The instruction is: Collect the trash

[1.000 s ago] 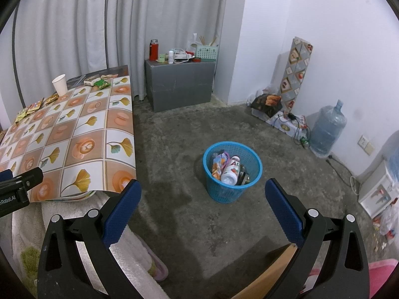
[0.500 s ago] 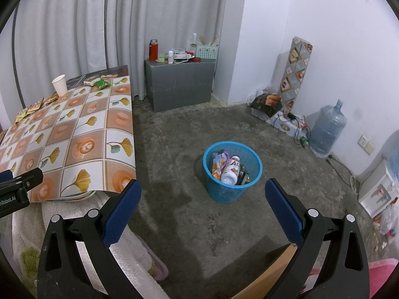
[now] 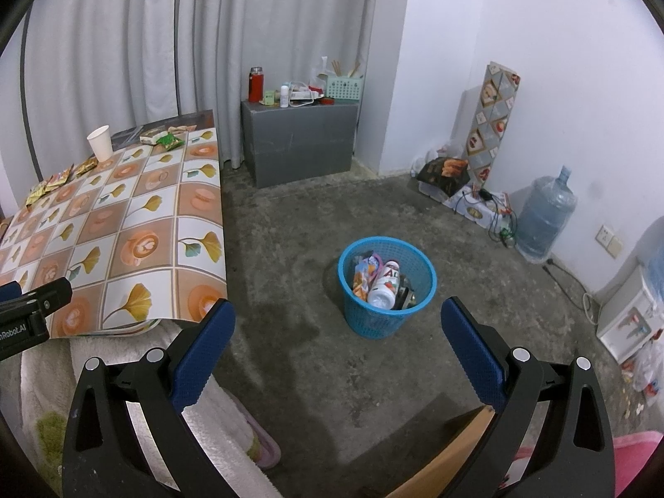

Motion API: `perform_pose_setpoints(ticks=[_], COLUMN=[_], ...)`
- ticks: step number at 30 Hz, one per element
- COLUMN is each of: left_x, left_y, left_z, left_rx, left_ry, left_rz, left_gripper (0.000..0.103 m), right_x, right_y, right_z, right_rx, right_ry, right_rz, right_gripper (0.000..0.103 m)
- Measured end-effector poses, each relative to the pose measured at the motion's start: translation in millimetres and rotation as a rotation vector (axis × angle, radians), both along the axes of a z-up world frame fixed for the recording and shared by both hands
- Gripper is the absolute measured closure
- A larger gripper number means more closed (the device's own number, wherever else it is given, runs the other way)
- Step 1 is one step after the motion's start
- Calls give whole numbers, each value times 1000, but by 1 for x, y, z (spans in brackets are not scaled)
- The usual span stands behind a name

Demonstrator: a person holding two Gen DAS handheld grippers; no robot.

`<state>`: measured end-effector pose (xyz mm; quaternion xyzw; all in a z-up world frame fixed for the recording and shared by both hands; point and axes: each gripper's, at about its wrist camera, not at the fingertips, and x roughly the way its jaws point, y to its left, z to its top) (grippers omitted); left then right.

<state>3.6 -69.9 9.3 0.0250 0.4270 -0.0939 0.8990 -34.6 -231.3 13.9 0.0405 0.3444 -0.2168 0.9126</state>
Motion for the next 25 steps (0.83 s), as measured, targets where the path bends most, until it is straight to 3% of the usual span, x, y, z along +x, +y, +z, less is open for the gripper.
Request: perform_pose_setpoints(ticks=[25], left_x=[0], left_y=[0], left_z=[0], left_rx=[2], left_ry=[2], left_rz=[0], left_gripper=[6], right_x=[1], right_y=[2], right_z=[0], right_rx=[-1], right_ry=[0], right_rz=[-2], right_gripper=[8])
